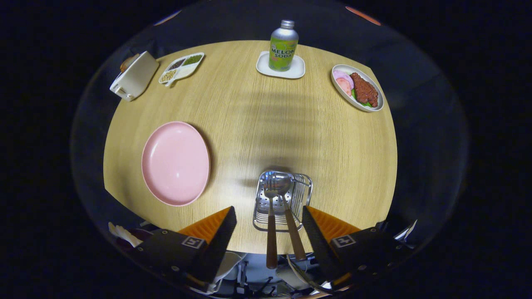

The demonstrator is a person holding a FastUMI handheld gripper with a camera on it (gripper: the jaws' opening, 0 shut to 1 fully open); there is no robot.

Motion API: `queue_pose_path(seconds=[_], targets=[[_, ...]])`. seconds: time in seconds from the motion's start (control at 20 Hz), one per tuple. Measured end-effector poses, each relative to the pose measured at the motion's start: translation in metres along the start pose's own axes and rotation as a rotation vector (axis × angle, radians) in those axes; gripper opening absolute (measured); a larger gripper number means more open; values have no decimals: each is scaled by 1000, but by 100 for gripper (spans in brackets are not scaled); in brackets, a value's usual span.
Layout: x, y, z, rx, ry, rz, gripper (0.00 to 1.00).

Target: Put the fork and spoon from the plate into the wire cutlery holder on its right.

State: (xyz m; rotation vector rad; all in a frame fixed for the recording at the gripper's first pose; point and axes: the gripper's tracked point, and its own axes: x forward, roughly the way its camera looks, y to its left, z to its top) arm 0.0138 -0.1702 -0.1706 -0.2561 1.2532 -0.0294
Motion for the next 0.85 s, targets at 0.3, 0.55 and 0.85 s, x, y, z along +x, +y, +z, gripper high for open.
queue_pose_path(seconds=[0.3, 0.55, 0.85], targets=[[-28, 27, 43, 27, -224, 18, 100], [-66, 54, 77, 47, -414, 59, 100], [-132, 60, 122, 93, -701, 31, 100]])
